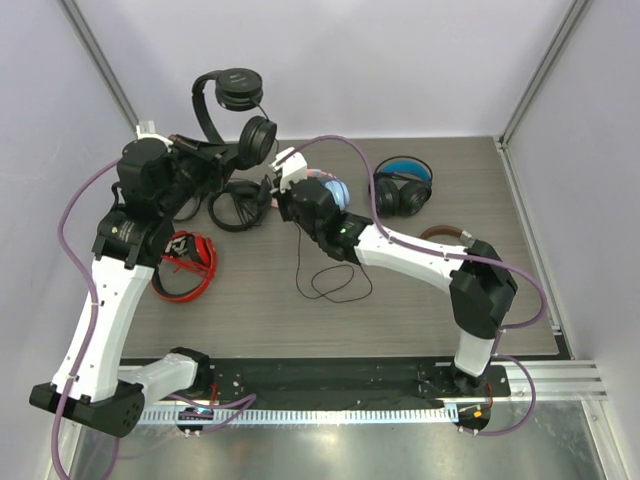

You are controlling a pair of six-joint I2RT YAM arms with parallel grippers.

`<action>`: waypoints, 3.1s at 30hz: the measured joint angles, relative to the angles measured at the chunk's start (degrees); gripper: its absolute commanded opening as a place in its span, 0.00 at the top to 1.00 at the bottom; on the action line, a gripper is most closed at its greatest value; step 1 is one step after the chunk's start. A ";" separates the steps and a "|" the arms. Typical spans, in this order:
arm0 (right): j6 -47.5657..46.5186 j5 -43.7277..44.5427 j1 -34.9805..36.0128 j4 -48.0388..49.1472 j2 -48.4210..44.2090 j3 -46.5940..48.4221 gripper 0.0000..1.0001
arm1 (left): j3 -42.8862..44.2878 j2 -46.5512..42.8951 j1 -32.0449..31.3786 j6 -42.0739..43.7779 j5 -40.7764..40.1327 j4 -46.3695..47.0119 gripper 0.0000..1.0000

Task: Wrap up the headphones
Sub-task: Wrap the headphone cable with the right arm

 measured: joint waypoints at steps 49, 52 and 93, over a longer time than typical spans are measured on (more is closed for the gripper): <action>-3.65 -3.89 15.80 -9.40 0.59 1.42 0.99 | 1.07 0.52 -0.87 15.41 -24.15 -6.25 1.00; -3.72 -5.29 15.82 -9.42 0.52 1.42 0.99 | 0.96 0.55 -1.16 17.18 -25.55 -6.38 1.00; -24.06 1.11 16.31 -41.99 -15.50 12.28 0.99 | -4.24 6.95 -15.45 47.12 -46.69 -5.92 1.00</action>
